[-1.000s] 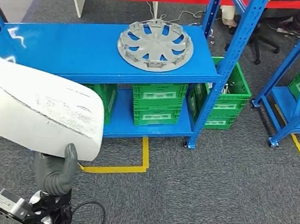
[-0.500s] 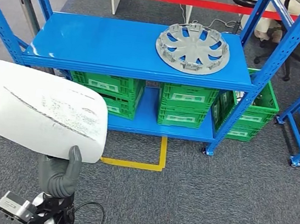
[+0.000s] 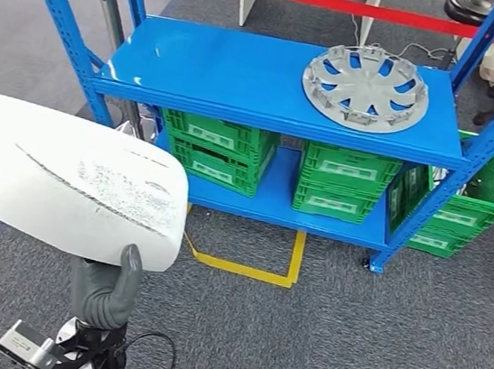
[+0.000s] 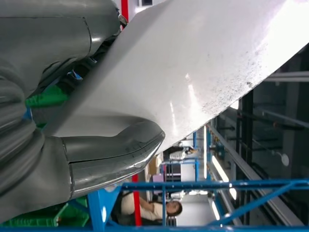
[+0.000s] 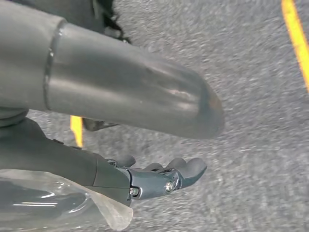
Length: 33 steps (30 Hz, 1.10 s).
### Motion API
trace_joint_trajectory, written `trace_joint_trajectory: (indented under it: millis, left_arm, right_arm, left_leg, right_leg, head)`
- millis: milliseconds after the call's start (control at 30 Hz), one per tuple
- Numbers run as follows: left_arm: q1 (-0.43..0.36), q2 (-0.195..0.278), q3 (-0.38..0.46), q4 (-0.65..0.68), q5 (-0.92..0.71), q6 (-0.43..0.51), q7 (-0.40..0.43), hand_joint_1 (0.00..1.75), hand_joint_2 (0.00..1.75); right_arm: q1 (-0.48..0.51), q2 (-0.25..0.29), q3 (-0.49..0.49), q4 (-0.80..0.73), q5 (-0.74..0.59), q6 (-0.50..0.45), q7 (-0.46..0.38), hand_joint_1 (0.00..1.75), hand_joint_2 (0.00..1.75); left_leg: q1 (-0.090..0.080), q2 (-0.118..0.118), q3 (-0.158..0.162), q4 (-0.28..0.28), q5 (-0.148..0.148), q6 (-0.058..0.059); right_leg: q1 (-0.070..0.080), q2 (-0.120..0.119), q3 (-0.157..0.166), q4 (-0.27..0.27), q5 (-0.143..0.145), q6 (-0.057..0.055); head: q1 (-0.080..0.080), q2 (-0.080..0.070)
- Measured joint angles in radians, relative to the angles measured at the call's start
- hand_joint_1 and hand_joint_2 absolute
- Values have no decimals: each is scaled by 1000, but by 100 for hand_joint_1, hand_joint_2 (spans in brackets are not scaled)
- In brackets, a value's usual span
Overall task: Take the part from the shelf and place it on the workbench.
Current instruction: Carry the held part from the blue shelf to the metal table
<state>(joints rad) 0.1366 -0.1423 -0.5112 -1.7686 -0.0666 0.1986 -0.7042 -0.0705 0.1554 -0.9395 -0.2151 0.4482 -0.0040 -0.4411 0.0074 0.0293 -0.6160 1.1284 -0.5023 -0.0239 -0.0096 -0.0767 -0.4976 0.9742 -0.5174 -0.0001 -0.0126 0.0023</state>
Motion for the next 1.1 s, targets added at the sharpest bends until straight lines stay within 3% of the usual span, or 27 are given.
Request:
trace_joint_trajectory:
  millis: [67, 100, 167, 233, 300, 367, 400, 433, 467, 533, 600, 667, 700, 767, 833, 900, 933, 967, 1033, 1100]
  left_arm:
    - [-1, 0, 0, 0, -2, -2, 0, 175, 175]
    - [-1, -1, 0, 1, -2, -2, 0, 175, 175]
    - [-1, -1, 0, 1, -4, -2, 0, 175, 175]
    - [-3, -2, -1, 1, -6, -4, 0, 175, 175]
    - [-8, -4, -3, 0, -20, -8, 0, 175, 175]
    - [-11, -4, -8, 0, -49, 11, 0, 175, 175]
    - [-12, -4, -9, 0, -63, 33, 0, 175, 175]
    - [-12, -4, -10, 0, -71, 58, 0, 175, 175]
    - [-12, -4, -11, 1, -73, 83, 0, 175, 175]
    - [-13, -5, -12, 2, -67, 126, 0, 175, 175]
    - [-14, -5, -13, 4, -58, 149, 0, 175, 175]
    - [-13, -1, -15, 4, -25, 128, 0, 175, 175]
    - [-10, 2, -13, 4, -5, 103, 0, 175, 175]
    - [-1, 5, -7, 4, 3, 57, 0, 175, 175]
    - [8, 7, -1, 4, -20, 32, 0, 175, 175]
    - [19, 8, 5, 4, -40, 18, 0, 175, 175]
    - [25, 9, 8, 4, -50, 17, 0, 175, 175]
    - [29, 9, 12, 4, -61, 19, 0, 175, 175]
    - [33, 8, 16, 2, -69, 20, 0, 175, 175]
    - [33, 6, 20, -5, -66, 9, 0, 175, 175]
  right_arm:
    - [-3, -1, -6, -1, -1, 1, -4, 0, 0]
    - [-3, -2, -9, -2, -2, 2, -6, 0, 0]
    - [-5, -2, -12, -2, -4, 13, -15, 0, 0]
    - [-11, -2, -14, -3, -2, 29, -28, 0, 0]
    - [-13, -2, -15, -3, 5, 36, -30, 0, 0]
    - [-11, -2, -19, -3, 7, 27, -14, 0, 0]
    - [-10, -2, -23, -3, 6, 18, 0, 0, 0]
    - [-9, 0, -27, -2, 6, 7, 17, 0, 0]
    - [-8, 1, -31, -2, 6, -3, 34, 0, 0]
    - [-6, 6, -36, -2, 11, -16, 60, 0, 0]
    - [-3, 12, -38, -2, 19, -23, 84, 0, 0]
    - [-2, 19, -40, -2, 23, -26, 103, 0, 0]
    - [-1, 23, -41, -1, 25, -24, 106, 0, 0]
    - [0, 35, -43, -1, 30, -16, 106, 0, 0]
    - [0, 45, -44, 0, 34, -18, 118, 0, 0]
    - [1, 53, -48, 1, 35, -23, 139, 0, 0]
    - [0, 57, -49, 1, 36, -24, 145, 0, 0]
    - [-1, 60, -50, 1, 38, -24, 149, 0, 0]
    - [-4, 67, -51, 1, 41, -23, 154, 0, 0]
    - [-7, 71, -52, 2, 40, -24, 159, 0, 0]
  left_leg:
    - [-8, 48, 48, -107, 33, 10]
    - [-13, 60, 53, -124, 33, 16]
    - [-15, 40, 48, -128, 35, 31]
    - [-12, 15, 48, -134, 42, 45]
    - [-12, -9, 45, -137, 47, 56]
    - [-15, -37, 43, -137, 49, 61]
    - [-17, -52, 43, -136, 50, 62]
    - [-17, -67, 43, -135, 50, 62]
    - [-18, -83, 43, -133, 50, 62]
    - [-19, -109, 40, -124, 49, 58]
    - [-19, -132, 29, -116, 50, 48]
    - [-17, -154, 20, -114, 55, 37]
    - [-17, -148, 15, -109, 51, 32]
    - [-18, -105, -9, -54, 16, 20]
    - [-15, -57, -63, 70, -49, 8]
    - [-10, -42, -103, 163, -79, 2]
    - [-8, -39, -99, 158, -67, 1]
    - [-8, -32, -76, 115, -38, 3]
    - [-15, 14, -5, -21, 21, 13]
    - [-26, 55, 33, -102, 40, 25]
  right_leg:
    - [6, -20, 2, 3, -6, 9]
    - [9, -31, 2, 4, -8, 13]
    - [9, -52, 2, 4, -12, 22]
    - [4, -15, -10, 33, -39, 32]
    - [0, 51, -64, 146, -100, 35]
    - [0, 73, -131, 280, -147, 34]
    - [0, 75, -149, 307, -143, 33]
    - [0, 77, -149, 293, -119, 32]
    - [-1, 83, -130, 240, -80, 31]
    - [-7, 125, -75, 104, -15, 29]
    - [-10, 156, -44, 41, -1, 27]
    - [-9, 142, -39, 38, -2, 20]
    - [-10, 129, -38, 36, 1, 15]
    - [-12, 104, -36, 31, 4, 5]
    - [-9, 75, -35, 31, 2, 0]
    - [-8, 42, -34, 32, -1, -3]
    - [-7, 27, -33, 32, -3, -3]
    - [-7, 14, -30, 32, -5, -2]
    - [-3, -9, -24, 32, -10, 1]
    - [2, -30, -21, 33, -15, 8]
  head:
    - [0, 0]
    - [0, 0]
    - [2, 0]
    - [5, 0]
    - [10, 0]
    - [11, 0]
    - [11, 0]
    - [11, 0]
    - [11, 0]
    - [10, 0]
    - [9, 0]
    - [9, 0]
    - [9, 0]
    - [1, 0]
    - [-6, 0]
    - [-6, 0]
    - [-6, 0]
    - [-6, 0]
    - [-6, 0]
    - [-6, 0]
